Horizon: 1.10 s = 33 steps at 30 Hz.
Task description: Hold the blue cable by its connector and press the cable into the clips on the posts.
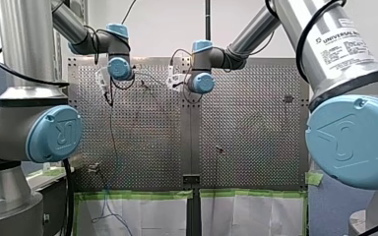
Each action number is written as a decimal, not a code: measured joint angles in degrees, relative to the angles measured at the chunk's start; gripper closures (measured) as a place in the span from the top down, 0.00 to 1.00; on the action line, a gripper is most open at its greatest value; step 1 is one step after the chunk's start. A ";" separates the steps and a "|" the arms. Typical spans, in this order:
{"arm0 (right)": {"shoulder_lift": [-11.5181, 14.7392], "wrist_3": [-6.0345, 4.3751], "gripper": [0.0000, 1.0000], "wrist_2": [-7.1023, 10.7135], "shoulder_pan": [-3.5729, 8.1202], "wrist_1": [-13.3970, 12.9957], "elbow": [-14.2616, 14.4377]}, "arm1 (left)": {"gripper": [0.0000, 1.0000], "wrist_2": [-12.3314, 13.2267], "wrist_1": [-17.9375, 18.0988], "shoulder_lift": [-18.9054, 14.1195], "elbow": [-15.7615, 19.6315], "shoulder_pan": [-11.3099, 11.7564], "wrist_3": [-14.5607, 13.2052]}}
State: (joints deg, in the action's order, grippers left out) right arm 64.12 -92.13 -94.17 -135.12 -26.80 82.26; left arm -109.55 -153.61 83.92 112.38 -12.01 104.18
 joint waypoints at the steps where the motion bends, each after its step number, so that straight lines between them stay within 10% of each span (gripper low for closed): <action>1: -0.05 -0.07 0.00 0.12 0.04 0.02 -0.18 | 0.00 0.00 -0.01 -0.01 -0.15 -0.04 -0.03; 33: -3.84 -0.35 0.00 1.09 -0.03 2.97 -5.11 | 0.00 -1.99 1.13 6.38 -0.78 -0.94 -1.03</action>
State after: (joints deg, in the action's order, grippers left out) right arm 60.28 -92.47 -93.08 -135.14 -23.83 77.15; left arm -111.54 -152.48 90.30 111.60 -12.95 103.15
